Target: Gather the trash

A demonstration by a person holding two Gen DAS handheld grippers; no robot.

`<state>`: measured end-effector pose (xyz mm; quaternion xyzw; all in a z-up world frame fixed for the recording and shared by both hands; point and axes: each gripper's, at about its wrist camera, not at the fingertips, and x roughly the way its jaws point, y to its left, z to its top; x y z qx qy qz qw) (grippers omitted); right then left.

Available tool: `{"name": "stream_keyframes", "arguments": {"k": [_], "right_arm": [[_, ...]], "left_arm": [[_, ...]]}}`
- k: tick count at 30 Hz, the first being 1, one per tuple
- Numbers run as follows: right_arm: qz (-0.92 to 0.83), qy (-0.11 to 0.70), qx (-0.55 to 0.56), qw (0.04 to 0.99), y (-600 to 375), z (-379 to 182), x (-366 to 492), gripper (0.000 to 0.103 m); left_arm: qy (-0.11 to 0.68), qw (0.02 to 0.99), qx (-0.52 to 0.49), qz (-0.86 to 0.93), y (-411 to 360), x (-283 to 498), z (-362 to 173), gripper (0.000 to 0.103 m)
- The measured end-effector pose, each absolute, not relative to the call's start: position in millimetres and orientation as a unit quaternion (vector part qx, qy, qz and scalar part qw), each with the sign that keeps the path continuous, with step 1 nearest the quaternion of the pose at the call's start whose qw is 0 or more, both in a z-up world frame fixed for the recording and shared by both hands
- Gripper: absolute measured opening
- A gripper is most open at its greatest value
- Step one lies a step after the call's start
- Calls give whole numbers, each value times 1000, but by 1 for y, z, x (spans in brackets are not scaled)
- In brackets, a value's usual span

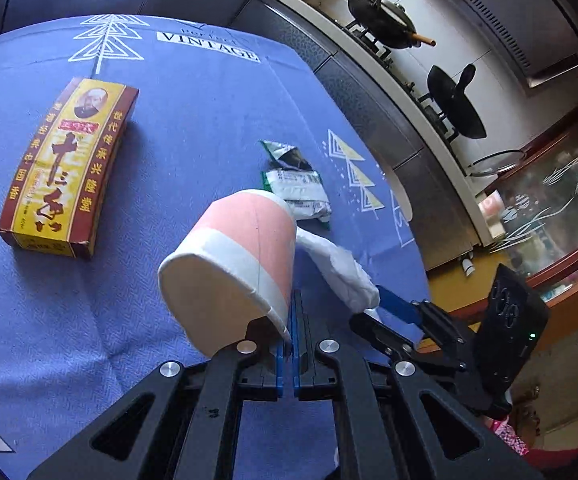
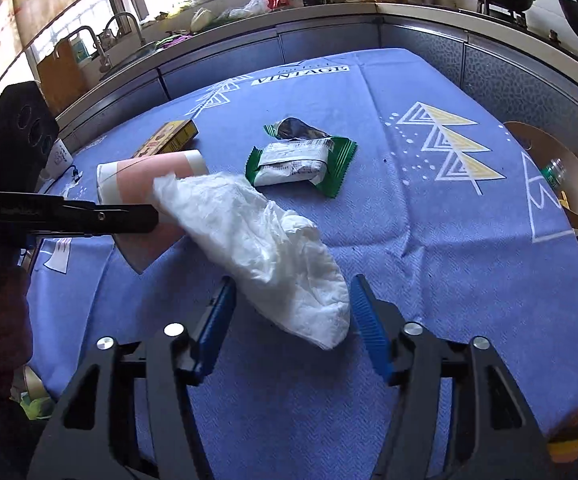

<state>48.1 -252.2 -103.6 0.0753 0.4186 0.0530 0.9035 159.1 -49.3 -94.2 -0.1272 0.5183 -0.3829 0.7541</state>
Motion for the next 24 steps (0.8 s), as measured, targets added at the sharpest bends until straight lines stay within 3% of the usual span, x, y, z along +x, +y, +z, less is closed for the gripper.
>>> {"name": "stream_keyframes", "arguments": {"k": [3, 5, 10, 15, 16, 17, 18, 24], "right_arm": [[66, 418, 70, 903, -249, -105, 39, 60], [76, 411, 69, 906, -247, -101, 37, 60], [94, 403, 53, 909, -247, -99, 39, 61], [100, 404, 57, 907, -250, -107, 49, 61], [102, 406, 57, 906, -249, -109, 51, 58], [106, 409, 55, 905, -247, -112, 52, 37], [112, 417, 50, 901, -244, -117, 54, 10], [97, 381, 56, 918, -256, -102, 46, 5]], "left_arm": [[528, 756, -111, -370, -55, 156, -101, 8], [532, 760, -107, -358, -53, 155, -100, 17], [523, 771, -107, -348, -40, 151, -90, 28], [519, 779, -105, -335, -37, 149, -89, 28], [521, 779, -104, -334, -39, 150, -90, 23], [525, 776, -104, -335, -40, 150, -92, 5], [530, 770, -106, -338, -42, 151, -94, 3], [512, 769, -79, -375, -67, 144, -71, 3]]}}
